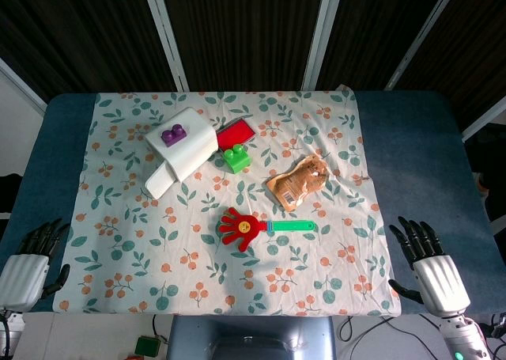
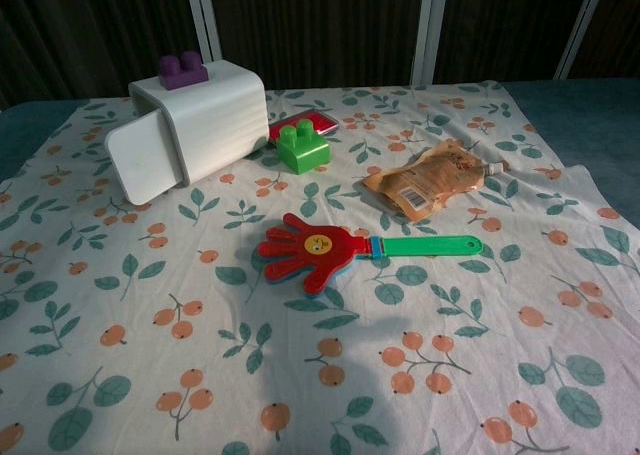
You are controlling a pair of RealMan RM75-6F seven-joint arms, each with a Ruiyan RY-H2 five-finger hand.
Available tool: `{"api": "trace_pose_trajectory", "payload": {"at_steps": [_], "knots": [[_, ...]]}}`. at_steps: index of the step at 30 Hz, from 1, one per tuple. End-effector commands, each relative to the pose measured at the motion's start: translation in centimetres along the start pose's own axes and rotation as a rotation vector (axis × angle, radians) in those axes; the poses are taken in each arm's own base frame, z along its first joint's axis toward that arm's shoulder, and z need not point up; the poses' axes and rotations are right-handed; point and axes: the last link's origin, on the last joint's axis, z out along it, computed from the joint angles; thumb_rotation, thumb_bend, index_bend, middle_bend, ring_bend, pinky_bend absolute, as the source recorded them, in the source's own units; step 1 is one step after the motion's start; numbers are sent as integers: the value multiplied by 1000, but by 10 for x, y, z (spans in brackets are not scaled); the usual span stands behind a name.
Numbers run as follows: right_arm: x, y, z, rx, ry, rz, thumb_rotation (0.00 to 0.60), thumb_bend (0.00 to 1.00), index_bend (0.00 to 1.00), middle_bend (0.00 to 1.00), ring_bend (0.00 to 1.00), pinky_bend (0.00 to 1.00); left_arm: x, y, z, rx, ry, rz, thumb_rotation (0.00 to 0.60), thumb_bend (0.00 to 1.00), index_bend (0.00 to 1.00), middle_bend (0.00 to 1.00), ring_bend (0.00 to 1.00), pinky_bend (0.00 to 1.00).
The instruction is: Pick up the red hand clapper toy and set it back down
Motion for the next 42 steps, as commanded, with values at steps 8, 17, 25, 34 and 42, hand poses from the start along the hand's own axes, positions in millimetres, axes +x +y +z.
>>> {"api": "trace_pose_trajectory", "payload": {"at_steps": [8, 17, 25, 34, 42], "knots": [[-6, -5, 7, -11, 23, -1, 600, 184, 0, 0, 0, 0, 3, -1, -5, -2, 7, -4, 600, 455, 13, 0, 0, 130], [-39, -32, 69, 1, -103, 55, 600, 189, 0, 0, 0, 0, 0, 5, -6, -41, -6, -11, 600, 455, 13, 0, 0, 131], [-70, -77, 141, 10, -187, 95, 600, 298, 210, 0, 0, 0, 2, 6, -7, -63, -1, -27, 600, 454, 13, 0, 0, 131], [-95, -117, 179, -4, -235, 100, 600, 355, 423, 0, 0, 0, 2, 5, -9, -73, -9, -38, 600, 455, 13, 0, 0, 131], [-115, -133, 193, -20, -288, 111, 600, 390, 481, 0, 0, 0, 3, 6, -9, -80, -9, -42, 600, 452, 13, 0, 0, 130]]}}
